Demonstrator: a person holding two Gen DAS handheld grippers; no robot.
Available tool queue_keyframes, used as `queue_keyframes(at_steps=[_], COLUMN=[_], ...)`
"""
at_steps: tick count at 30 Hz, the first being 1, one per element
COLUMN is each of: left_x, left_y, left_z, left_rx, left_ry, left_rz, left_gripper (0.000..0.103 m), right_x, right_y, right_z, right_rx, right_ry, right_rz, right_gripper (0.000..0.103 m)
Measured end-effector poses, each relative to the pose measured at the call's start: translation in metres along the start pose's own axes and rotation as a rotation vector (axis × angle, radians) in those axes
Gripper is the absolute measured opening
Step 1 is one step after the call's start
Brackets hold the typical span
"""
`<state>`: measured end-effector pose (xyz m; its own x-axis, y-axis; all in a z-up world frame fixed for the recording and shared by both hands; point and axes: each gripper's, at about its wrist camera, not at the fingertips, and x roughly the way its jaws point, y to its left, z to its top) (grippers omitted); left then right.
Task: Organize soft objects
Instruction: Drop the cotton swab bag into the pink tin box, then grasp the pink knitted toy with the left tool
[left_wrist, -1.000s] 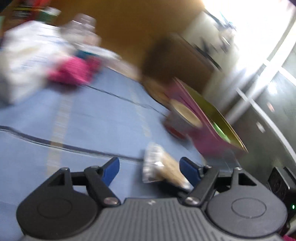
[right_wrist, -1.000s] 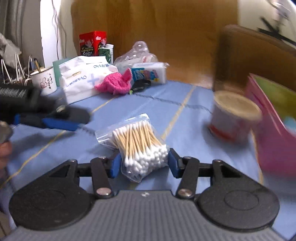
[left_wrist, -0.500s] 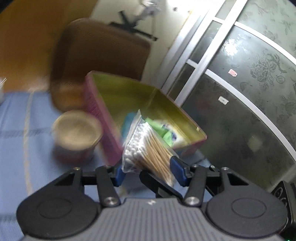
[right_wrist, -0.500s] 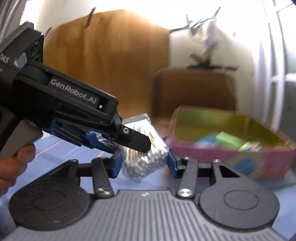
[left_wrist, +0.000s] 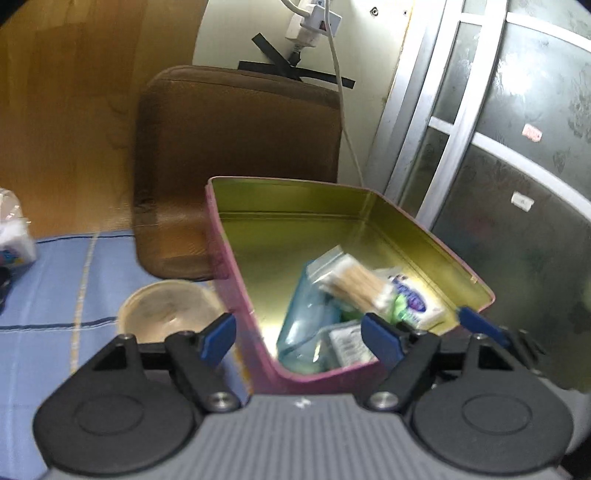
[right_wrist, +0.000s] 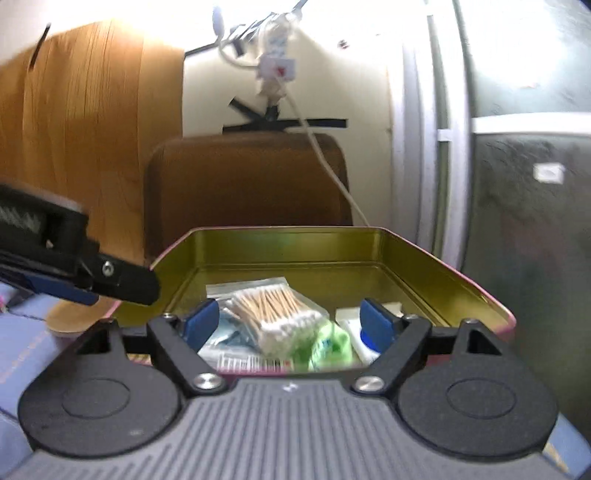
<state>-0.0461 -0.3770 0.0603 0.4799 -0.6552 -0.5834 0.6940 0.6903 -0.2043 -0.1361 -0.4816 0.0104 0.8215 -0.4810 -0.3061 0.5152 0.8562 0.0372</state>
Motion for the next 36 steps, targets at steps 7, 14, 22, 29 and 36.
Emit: queue_keyframes(at_steps=[7,14,22,29,36], left_x=[-0.033,-0.072,-0.097,-0.109,-0.138], left_y=[0.005,0.016,0.044,0.094,0.203], left_z=[-0.026,-0.054,-0.076,-0.088,-0.115], left_rx=[0.056,0.083,0.086,0.007,-0.177], left_ry=[0.012,-0.010,-0.032,-0.043,-0.117], left_rz=[0.043,0.117,0.293,0.297,0.364], left_gripper=[0.083,0.101,0.103,0.103,0.103], right_x=[-0.067,-0.090,-0.098,-0.098,-0.069], right_y=[-0.009,0.011,0.044,0.076,0.133], right_z=[-0.013,-0.016,-0.015,-0.013,-0.008], right_rx=[0.118,0.227,0.238,0.170,0.043], right_ry=[-0.034,0.050,0.118,0.132,0.224], right_rz=[0.055,0.118,0.184,0.232,0.400], right_gripper=[0.076,0.073,0.073,0.073,0.066])
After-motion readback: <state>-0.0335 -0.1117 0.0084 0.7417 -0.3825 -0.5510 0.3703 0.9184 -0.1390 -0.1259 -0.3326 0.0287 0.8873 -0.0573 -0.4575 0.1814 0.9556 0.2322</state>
